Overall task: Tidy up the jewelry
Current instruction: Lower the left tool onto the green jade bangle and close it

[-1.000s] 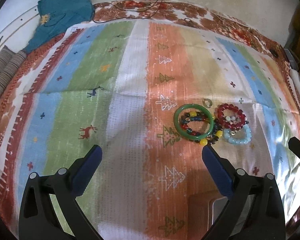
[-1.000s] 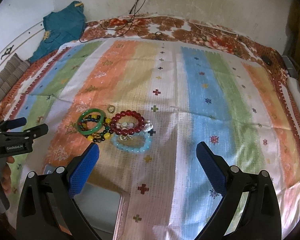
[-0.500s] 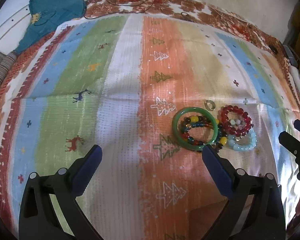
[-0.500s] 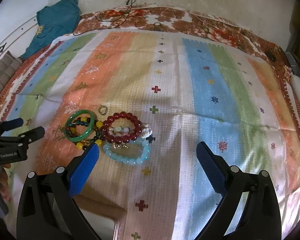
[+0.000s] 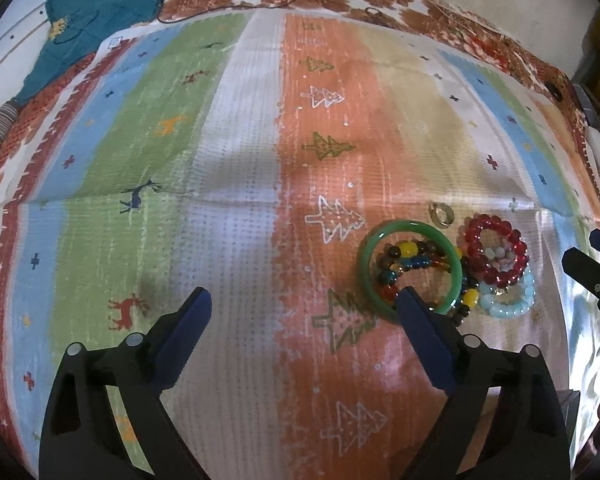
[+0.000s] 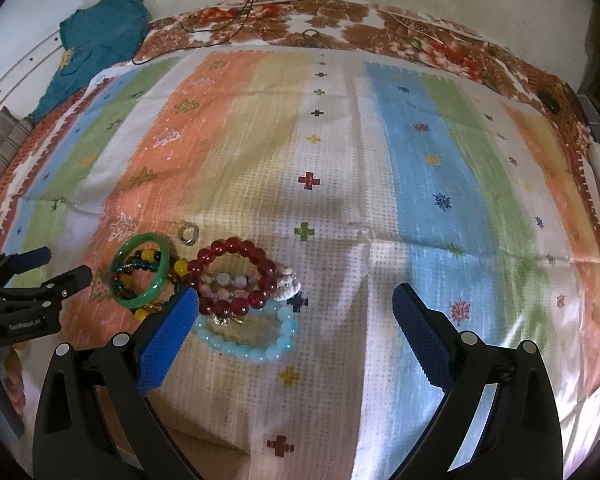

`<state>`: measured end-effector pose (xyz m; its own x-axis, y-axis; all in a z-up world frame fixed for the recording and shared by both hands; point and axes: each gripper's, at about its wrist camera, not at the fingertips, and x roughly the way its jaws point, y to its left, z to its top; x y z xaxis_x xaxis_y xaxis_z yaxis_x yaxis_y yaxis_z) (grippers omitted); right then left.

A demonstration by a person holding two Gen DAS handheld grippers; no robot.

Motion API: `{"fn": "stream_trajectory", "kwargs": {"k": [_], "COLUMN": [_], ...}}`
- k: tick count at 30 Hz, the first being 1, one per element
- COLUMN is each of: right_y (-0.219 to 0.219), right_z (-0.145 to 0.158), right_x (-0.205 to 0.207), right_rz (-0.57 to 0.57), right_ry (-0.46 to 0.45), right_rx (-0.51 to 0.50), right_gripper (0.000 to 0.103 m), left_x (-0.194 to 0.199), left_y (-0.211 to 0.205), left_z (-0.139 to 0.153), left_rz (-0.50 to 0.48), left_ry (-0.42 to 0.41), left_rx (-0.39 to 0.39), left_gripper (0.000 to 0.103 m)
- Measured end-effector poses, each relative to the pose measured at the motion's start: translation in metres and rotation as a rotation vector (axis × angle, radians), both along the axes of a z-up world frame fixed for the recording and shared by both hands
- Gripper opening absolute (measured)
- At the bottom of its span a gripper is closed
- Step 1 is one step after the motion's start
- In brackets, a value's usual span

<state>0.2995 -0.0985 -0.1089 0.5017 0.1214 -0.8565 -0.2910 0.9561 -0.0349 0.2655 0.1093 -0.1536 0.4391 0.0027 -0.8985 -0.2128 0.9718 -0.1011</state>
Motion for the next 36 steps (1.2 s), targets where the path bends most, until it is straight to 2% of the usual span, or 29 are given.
{"fn": "stream_trajectory", "kwargs": {"k": [2,5,11,14,19,22,24,29,32,34,36], "right_y": [-0.001,-0.001,0.011,0.014,0.016,0.018,0.019,0.020,0.024,0.026,0.029], "right_z": [-0.003,-0.007,-0.013,-0.017,-0.023,-0.027,-0.031,-0.037,-0.040,-0.042,-0.044], "right_x": [0.003,0.009,0.016,0.018,0.024,0.029,0.033,0.038,0.041,0.042,0.042], "right_rz": [-0.006,-0.012,0.011,0.020,0.020,0.019,0.017,0.021,0.042,0.054,0.065], "right_ry": [0.011,0.037,0.026,0.030,0.038,0.051,0.063,0.075,0.084,0.090,0.090], "right_rx": [-0.004,0.012,-0.047,-0.064,-0.067,-0.072,-0.074,-0.061,-0.048,-0.045,-0.048], "right_gripper": [0.098,0.098,0.098,0.090,0.088,0.078,0.073,0.060,0.057,0.050,0.045], "left_x": [0.003,0.008,0.018,0.022,0.026,0.027,0.028,0.030,0.032,0.032,0.032], "left_y": [0.001,0.001,0.001,-0.001,-0.007,-0.009,-0.011,-0.019,-0.021,-0.023,-0.025], "left_z": [-0.003,-0.008,-0.014,-0.016,-0.021,-0.022,-0.022,-0.021,-0.022,-0.024,-0.024], "left_rz": [0.001,-0.008,-0.015,-0.012,-0.041,-0.046,-0.050,-0.083,-0.082,-0.086,-0.094], "left_ry": [0.002,0.009,0.008,0.014,0.038,0.042,0.043,0.044,0.043,0.042,0.042], "left_rx": [-0.007,-0.025,-0.037,-0.017,0.060,0.080,0.085,0.094,0.084,0.095,0.110], "left_gripper": [0.091,0.083,0.083,0.082,0.079,0.079,0.075,0.047,0.040,0.037,0.030]}}
